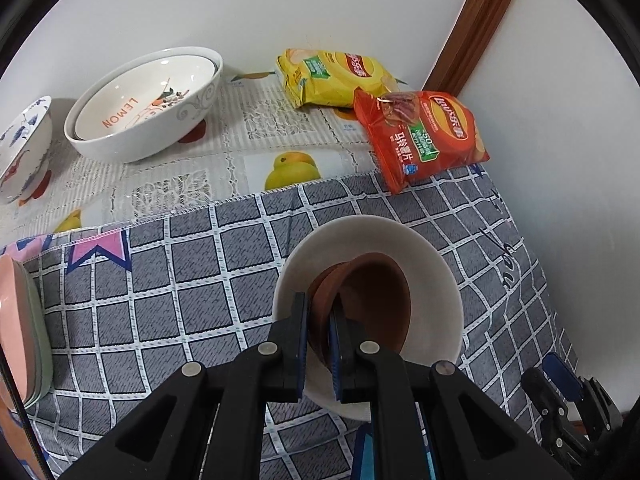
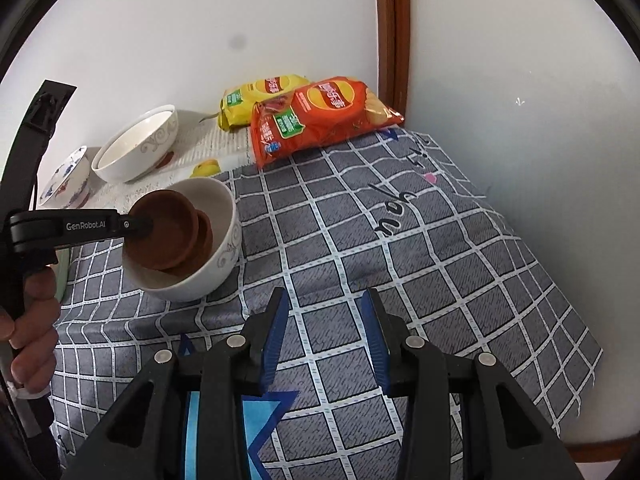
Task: Organize plates and bowls
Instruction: 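Lower the left gripper's brown clay bowl into the white bowl and release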
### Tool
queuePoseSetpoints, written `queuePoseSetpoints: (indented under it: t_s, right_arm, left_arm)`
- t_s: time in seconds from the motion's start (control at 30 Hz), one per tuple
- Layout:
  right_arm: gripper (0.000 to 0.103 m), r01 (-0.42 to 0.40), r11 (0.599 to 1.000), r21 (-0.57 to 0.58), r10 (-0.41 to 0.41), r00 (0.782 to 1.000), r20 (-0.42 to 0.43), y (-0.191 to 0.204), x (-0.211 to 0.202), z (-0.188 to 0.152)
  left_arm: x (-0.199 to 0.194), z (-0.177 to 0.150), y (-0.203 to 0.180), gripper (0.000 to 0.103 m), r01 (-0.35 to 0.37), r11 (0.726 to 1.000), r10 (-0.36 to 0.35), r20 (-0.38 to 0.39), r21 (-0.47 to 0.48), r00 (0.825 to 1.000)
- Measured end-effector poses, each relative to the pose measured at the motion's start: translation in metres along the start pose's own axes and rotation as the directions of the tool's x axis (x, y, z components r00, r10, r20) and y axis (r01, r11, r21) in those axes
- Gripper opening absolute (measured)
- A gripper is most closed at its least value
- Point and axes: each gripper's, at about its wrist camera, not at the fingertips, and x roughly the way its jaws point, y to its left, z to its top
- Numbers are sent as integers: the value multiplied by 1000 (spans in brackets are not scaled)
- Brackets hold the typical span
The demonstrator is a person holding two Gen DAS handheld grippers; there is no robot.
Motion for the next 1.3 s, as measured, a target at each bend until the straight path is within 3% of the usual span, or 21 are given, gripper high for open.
queuePoseSetpoints:
  t_s: [0.8,1.07,1.3]
  right_arm:
    - [38,-23,1000,20,24,999,-45,-4,8,-3]
    - [38,-79,997,-8,79,997,-21,13,12,26]
    - [38,-127,990,-56,124,991,-48,43,35,46]
  left_arm:
    - [3,1,-3,10,13,1000,-14,5,17,1000]
    - [-18,6,1,14,-21,999,18,66,34,998]
    - [-12,3,18,15,-1,1000,1,28,2,1000]
